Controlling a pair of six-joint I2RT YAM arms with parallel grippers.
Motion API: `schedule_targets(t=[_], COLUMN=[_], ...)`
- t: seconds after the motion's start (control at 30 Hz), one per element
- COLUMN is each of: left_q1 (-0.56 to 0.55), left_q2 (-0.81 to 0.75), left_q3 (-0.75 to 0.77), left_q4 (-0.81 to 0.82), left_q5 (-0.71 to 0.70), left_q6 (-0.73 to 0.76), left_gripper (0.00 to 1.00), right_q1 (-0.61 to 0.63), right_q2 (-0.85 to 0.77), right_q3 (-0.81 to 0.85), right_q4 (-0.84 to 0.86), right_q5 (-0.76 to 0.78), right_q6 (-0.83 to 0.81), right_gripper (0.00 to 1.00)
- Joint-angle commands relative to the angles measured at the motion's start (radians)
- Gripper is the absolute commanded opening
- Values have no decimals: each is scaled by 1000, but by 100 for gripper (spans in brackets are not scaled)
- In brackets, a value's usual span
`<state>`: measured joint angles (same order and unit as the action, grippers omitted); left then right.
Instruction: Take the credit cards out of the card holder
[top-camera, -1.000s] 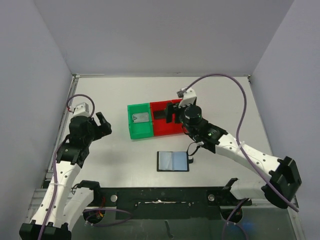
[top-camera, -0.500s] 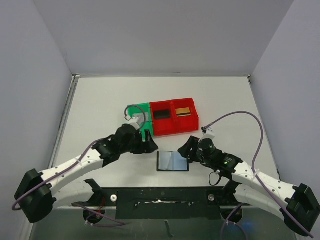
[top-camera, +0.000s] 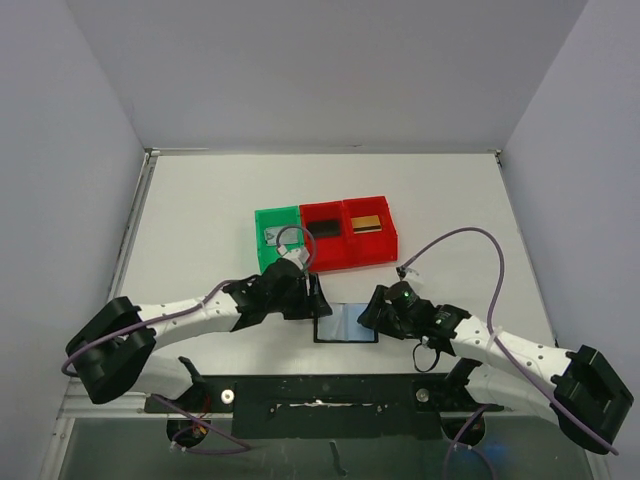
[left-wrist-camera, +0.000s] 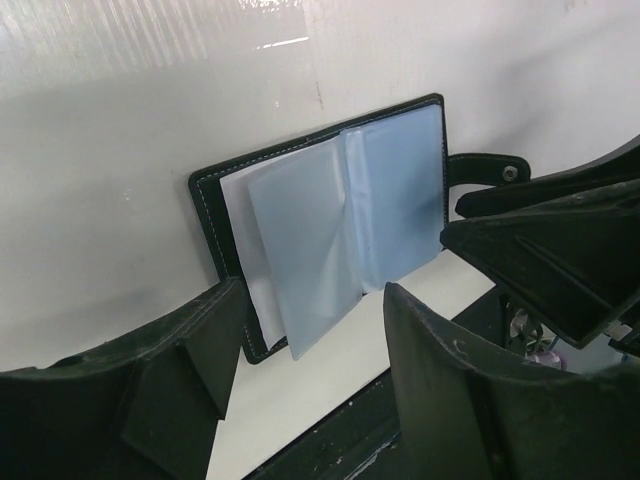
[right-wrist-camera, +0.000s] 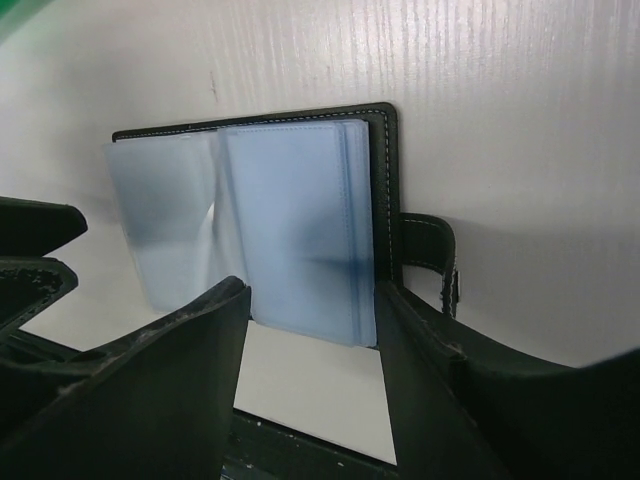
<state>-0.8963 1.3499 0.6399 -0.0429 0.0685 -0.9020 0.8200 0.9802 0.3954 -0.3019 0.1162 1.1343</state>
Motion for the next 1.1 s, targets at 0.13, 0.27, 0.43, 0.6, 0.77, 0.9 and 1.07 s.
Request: schedule_targets(t=[0.13, 0.27, 0.43, 0.6, 0.77, 0.9, 1.07], left_q1=[-9, -17, -24, -26, -26, -26, -26], left_q2=[75, 108, 134, 143, 135, 121, 124], left_q3=[-27, -22, -12, -9, 2, 4, 13], left_q4=[145, 167, 171, 159, 107, 89, 82], left_q5=[81, 98, 97, 93, 70, 57, 58], left_q6=[-28, -25, -20, -15, -6, -1, 2], left_gripper=[49, 41, 29, 15, 5, 3, 3], right_q1=[7, 5, 5, 5, 5, 5, -7], right_q2=[27, 57, 95, 111, 72, 18, 91], right_q3=[32, 30, 25, 51, 132, 117, 82], right_q4=[6, 15, 68, 53, -95, -21, 44], right_q5=[12, 15, -15, -9, 60, 6, -52], right_q6=[15, 17, 1, -16, -38, -103, -74], right_gripper=[53, 52, 49, 46, 52, 51, 49])
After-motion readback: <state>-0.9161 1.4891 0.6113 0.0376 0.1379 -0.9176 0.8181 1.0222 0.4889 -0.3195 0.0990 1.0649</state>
